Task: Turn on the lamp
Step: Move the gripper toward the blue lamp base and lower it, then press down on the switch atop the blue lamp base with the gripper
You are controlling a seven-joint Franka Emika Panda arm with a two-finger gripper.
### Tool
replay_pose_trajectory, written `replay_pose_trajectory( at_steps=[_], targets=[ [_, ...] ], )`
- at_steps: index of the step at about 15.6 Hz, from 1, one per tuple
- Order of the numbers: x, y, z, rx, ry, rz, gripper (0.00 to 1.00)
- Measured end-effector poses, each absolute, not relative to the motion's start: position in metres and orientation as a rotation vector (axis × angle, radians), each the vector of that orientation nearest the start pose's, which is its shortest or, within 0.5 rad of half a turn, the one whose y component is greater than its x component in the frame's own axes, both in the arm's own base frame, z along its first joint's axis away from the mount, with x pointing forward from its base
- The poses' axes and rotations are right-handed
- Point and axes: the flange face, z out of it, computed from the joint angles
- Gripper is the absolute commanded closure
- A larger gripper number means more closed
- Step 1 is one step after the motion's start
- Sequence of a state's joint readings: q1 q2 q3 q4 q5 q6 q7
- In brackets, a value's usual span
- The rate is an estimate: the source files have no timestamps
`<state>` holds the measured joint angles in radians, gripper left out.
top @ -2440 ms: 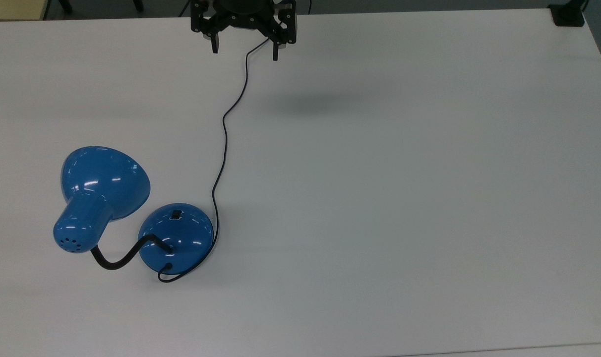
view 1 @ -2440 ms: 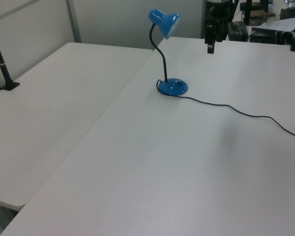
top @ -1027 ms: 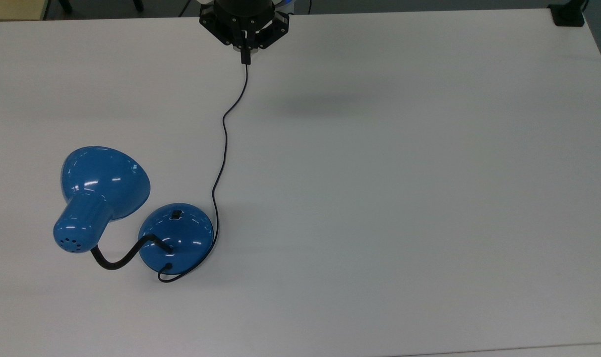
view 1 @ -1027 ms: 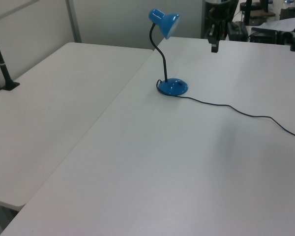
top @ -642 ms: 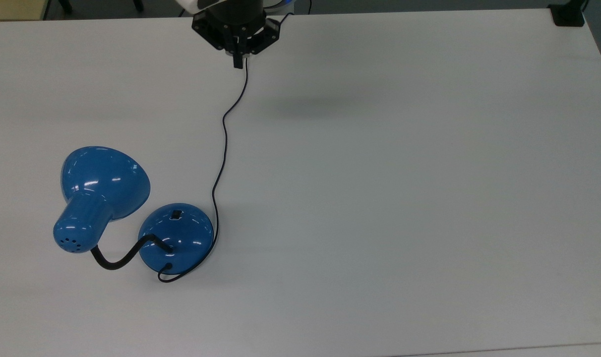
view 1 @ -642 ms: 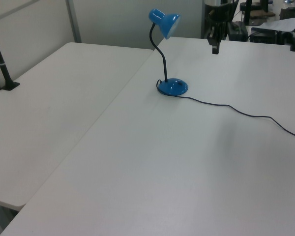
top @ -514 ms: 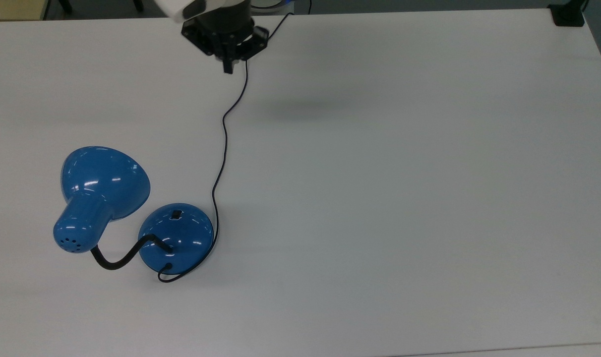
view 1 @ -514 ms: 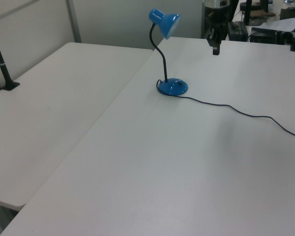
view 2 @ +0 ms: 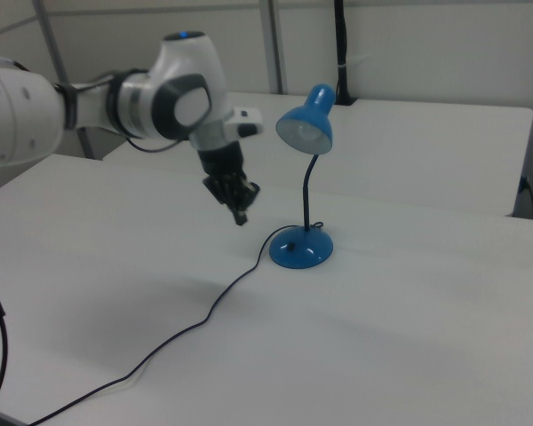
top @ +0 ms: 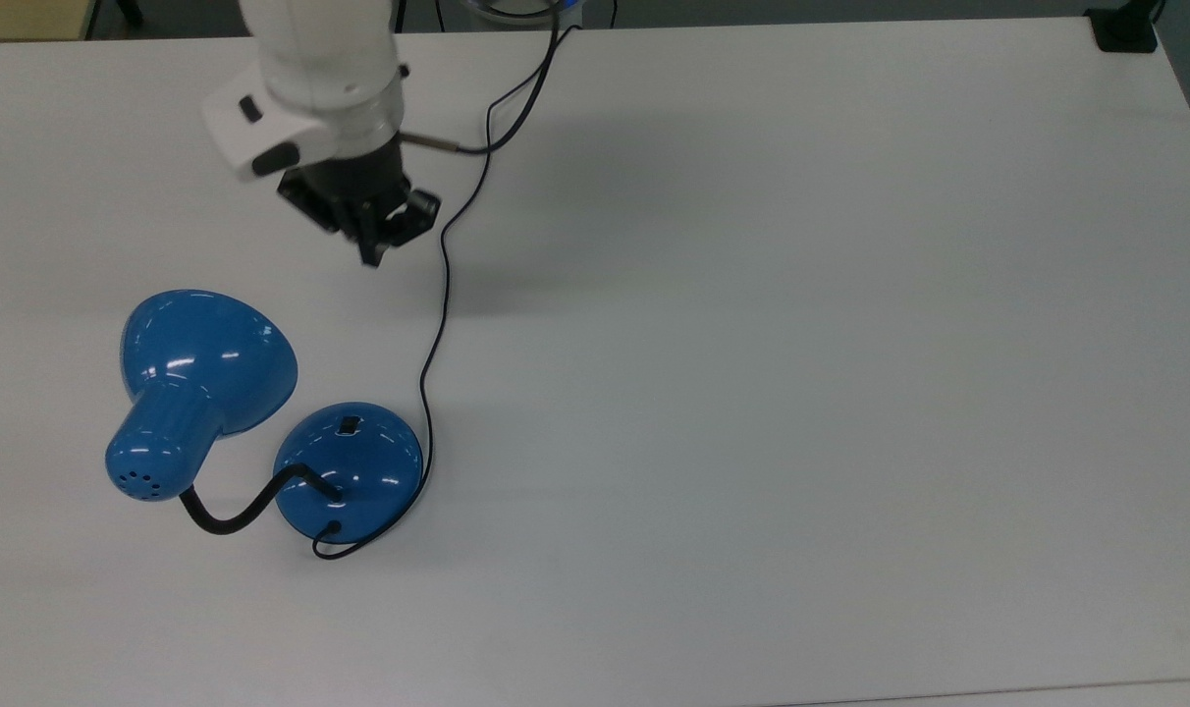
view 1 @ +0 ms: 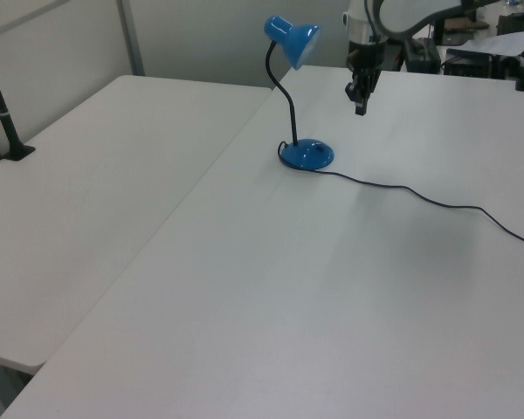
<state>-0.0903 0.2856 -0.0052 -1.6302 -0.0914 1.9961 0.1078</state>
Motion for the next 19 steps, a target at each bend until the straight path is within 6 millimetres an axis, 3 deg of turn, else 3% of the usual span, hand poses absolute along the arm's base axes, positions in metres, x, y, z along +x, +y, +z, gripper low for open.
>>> replay_pose_trajectory(
  at_steps=[5, 14, 19],
  targets=[
    [0.674, -0.1, 0.413, -3.255, 0.189, -0.257, 1.0],
    [0.693, -0.112, 0.37, -3.254, 0.048, -0.408, 1.0],
    [0.698, -0.112, 0.36, -3.254, -0.046, -0.458, 1.0]
  ],
)
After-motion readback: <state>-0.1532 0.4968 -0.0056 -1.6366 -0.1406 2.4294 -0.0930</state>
